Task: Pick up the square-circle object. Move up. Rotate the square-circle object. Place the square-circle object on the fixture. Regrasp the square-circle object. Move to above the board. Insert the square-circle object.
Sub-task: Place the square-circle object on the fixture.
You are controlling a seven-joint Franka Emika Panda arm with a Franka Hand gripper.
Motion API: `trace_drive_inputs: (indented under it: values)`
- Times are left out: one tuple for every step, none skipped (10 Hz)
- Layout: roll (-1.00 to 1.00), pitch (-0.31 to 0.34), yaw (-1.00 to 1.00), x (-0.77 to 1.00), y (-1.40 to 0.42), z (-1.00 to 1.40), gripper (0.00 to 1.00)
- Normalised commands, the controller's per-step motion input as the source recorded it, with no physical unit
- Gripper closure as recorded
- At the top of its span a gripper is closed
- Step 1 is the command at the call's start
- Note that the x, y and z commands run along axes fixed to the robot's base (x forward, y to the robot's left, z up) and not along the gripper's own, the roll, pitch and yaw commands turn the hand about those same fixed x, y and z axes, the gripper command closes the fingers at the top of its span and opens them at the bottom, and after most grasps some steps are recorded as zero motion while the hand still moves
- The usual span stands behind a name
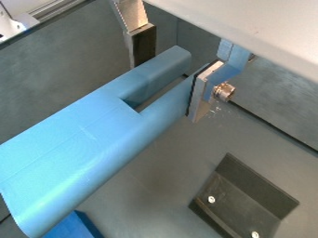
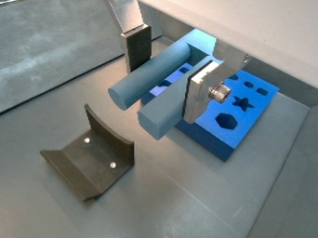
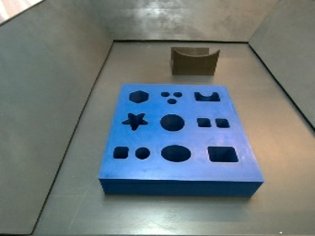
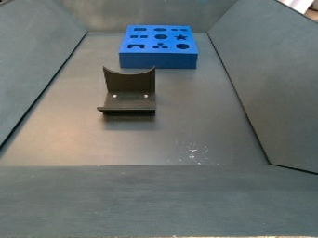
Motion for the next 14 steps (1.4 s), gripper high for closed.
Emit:
trace_drive_inputs:
  values:
    - [-0.10,0.140,0.01,1.00,-0.08,0.07,1.00]
    - [-0.10,0.141,0.01,1.00,-0.07,0.06,1.00]
    - [-0.10,0.146,0.01,1.00,-0.05,0.06,1.00]
    - [-0.09,0.148,0.01,1.00,-0.04,0.04,1.00]
    - [-1.00,0.104,0.20,1.00,0.58,-0.67,1.00]
    - [-1.00,0.101,0.19,1.00,0.60,-0.68,1.00]
    - [-1.00,0.090,0.14,1.00,0.54,-0.59,1.00]
    - [-1.00,0.100,0.11,1.00,0.40,-0.44,1.00]
    - [-1.00,0.129,0.08,1.00,0.29,-0.31,1.00]
    - [-0.94,0.181,0.05,1.00,0.24,-0.22,1.00]
    - [-0.73,0.186,-0.01,1.00,0.19,-0.17,1.00]
    - [-0.59,0.171,-0.05,1.00,0.15,-0.13,1.00]
    - [-0.39,0.148,-0.08,0.95,0.11,-0.07,1.00]
    - [-0.27,0.130,-0.09,0.89,0.08,-0.05,1.00]
